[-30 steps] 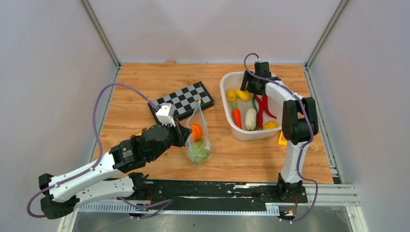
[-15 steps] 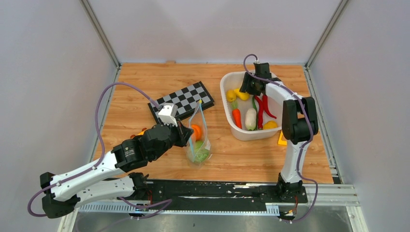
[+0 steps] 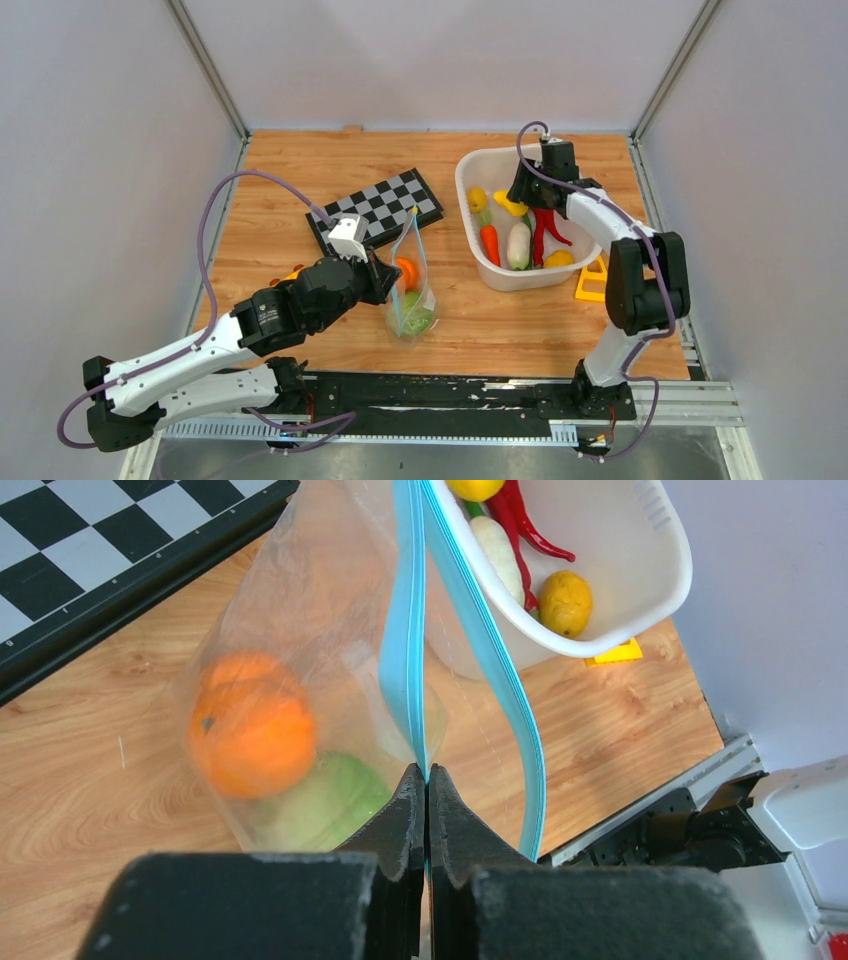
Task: Place the food in the zip-top bag and seal the zipper
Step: Pick up the fake fruit from the bin, then place the fake fruit in the zipper food storage bag.
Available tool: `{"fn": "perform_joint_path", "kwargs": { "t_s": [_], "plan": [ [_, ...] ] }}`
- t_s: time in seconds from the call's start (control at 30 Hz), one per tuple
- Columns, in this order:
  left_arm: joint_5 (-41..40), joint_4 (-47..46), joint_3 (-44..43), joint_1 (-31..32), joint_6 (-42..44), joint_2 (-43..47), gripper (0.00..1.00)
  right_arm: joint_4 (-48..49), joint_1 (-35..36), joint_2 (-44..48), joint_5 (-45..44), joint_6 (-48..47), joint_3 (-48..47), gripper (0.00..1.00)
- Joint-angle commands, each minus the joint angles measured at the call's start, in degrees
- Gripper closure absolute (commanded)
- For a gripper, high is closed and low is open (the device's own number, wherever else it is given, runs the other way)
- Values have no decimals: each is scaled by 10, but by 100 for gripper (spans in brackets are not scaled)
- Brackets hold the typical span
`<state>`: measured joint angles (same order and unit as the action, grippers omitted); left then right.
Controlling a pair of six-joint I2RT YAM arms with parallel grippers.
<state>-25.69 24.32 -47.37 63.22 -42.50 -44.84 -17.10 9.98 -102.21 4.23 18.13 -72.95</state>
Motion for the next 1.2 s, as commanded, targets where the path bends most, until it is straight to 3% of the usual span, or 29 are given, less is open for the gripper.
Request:
{"fn": "perform_joint_path", "kwargs": {
  "t_s": [0.0,0.2,0.43,0.7,1.17],
  "plan": [
    [5,-22,2,1,0,1,100,33,-4,84,-12,3,37,67],
    [9,-28,1,0,1,-1,100,38,-3,195,13,14,96,66],
    [16,-35,-1,0,2,-9,100,45,-3,296,100,26,146,65],
    [16,-40,0,0,1,-13,100,74,4,357,285,42,168,64],
    [27,-48,0,0,3,-10,100,99,141,422,396,-7,136,61]
  ]
}}
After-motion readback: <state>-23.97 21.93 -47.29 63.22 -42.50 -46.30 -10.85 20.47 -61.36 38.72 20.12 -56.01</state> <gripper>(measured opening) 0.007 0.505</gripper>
